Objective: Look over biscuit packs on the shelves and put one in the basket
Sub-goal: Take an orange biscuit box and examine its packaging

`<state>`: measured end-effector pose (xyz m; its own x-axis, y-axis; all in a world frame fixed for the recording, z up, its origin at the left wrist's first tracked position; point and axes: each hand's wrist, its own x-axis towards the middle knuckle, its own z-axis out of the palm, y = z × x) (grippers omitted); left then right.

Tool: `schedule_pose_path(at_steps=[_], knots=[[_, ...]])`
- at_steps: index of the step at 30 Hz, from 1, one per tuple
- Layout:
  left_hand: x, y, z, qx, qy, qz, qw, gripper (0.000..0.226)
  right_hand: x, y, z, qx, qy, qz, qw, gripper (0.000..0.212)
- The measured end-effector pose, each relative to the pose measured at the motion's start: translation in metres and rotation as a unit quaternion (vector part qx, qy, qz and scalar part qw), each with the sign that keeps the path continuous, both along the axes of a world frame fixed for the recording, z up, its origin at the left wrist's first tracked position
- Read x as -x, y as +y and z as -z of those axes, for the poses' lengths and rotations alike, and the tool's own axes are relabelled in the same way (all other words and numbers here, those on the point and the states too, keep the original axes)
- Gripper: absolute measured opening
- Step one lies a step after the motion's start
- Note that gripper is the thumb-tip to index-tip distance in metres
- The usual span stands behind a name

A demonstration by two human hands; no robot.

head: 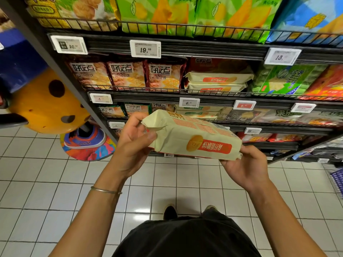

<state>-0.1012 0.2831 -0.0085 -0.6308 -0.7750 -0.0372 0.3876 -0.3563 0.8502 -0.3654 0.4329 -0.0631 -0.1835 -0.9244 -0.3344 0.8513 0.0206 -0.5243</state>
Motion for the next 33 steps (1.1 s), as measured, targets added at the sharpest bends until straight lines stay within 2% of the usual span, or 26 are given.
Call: schedule_pose_path(at_steps=[5,8,13,18,20,22,25,29,33], knots=[[0.004,-0.002,0.0,0.001,-0.03,-0.051,0.998,0.033,-0.003,-0.002,-0.002,-0.018,0.02,0.017,0.999,0.064],[0.006,-0.004,0.001,0.01,-0.065,-0.084,0.994,0.026,-0.004,-0.002,-0.002,-0.034,0.017,0.026,0.999,0.065],[0.009,-0.006,0.006,-0.005,-0.097,-0.131,0.987,0.004,-0.007,-0.002,-0.002,-0.083,0.047,0.043,0.995,0.047],[0.009,-0.009,0.014,-0.038,-0.096,-0.179,0.978,0.009,-0.007,-0.004,-0.01,-0.085,0.078,0.039,0.993,0.055],[0.007,-0.012,0.019,-0.08,-0.1,-0.202,0.971,0.01,-0.005,-0.005,-0.014,-0.07,0.096,0.032,0.992,0.064],[0.005,-0.014,0.025,-0.138,-0.111,-0.212,0.961,0.023,-0.004,-0.008,-0.022,-0.049,0.123,0.011,0.991,0.069],[0.003,-0.015,0.033,-0.21,-0.127,-0.23,0.942,0.033,-0.005,-0.011,-0.028,-0.034,0.164,-0.014,0.986,0.056],[0.001,-0.014,0.043,-0.294,-0.106,-0.217,0.925,0.034,-0.01,-0.011,-0.035,-0.011,0.202,-0.027,0.979,0.036],[0.0,-0.011,0.05,-0.344,-0.093,-0.21,0.91,0.039,-0.011,-0.011,-0.038,-0.018,0.221,-0.041,0.974,0.025]])
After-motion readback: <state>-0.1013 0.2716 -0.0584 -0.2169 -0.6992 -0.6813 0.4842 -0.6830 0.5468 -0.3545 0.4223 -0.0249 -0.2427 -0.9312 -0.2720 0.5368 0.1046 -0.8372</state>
